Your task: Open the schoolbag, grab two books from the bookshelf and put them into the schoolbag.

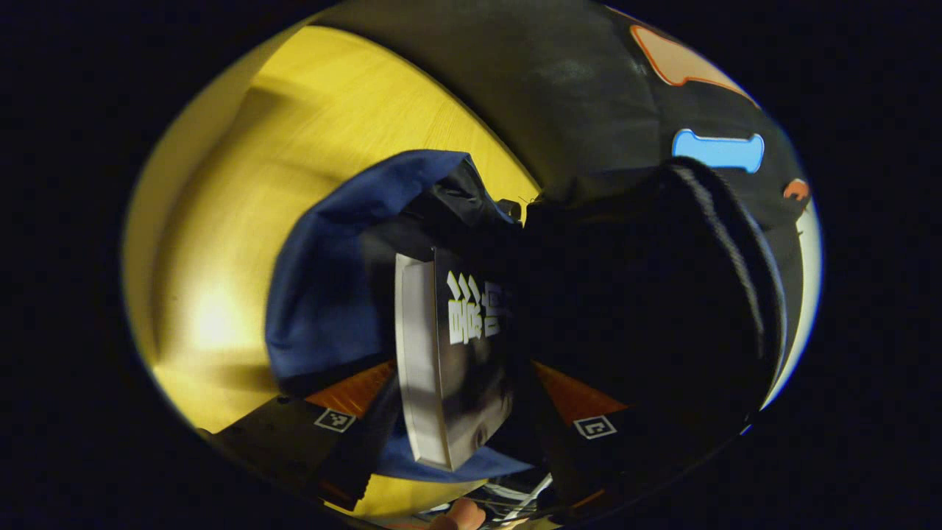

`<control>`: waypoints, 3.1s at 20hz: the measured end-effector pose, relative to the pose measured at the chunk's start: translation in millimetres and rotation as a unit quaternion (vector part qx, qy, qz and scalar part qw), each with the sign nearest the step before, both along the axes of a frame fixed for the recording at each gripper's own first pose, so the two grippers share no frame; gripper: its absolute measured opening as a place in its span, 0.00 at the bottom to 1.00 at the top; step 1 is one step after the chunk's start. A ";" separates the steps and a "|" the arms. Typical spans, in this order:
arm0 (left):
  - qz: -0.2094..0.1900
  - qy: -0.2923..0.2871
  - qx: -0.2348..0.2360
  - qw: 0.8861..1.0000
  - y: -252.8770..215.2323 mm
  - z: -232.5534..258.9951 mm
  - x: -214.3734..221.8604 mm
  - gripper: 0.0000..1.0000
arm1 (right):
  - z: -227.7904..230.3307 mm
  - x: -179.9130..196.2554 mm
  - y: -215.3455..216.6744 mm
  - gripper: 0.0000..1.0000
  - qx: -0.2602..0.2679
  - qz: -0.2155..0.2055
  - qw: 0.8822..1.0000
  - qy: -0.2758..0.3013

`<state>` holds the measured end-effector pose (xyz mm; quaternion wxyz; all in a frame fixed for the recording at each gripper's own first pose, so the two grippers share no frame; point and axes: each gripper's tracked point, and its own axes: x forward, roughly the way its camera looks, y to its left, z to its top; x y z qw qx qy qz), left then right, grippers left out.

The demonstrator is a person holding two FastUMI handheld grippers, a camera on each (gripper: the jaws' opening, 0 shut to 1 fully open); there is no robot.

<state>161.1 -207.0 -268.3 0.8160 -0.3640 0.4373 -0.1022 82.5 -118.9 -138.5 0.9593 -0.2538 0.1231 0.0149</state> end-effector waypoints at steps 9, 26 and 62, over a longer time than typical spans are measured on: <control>-0.037 0.047 0.054 0.997 31.8 38.8 -79.1 0.95 | -6.8 -8.1 0.2 0.08 -0.016 0.001 1.000 0.006; 0.076 -0.065 0.205 0.974 265.8 252.1 -134.1 0.88 | -19.2 -8.5 6.5 0.15 -0.047 -0.009 0.999 0.015; 0.068 0.108 0.315 0.940 489.0 163.2 -84.7 0.46 | -47.6 -10.2 20.6 0.13 -0.081 -0.072 0.992 0.058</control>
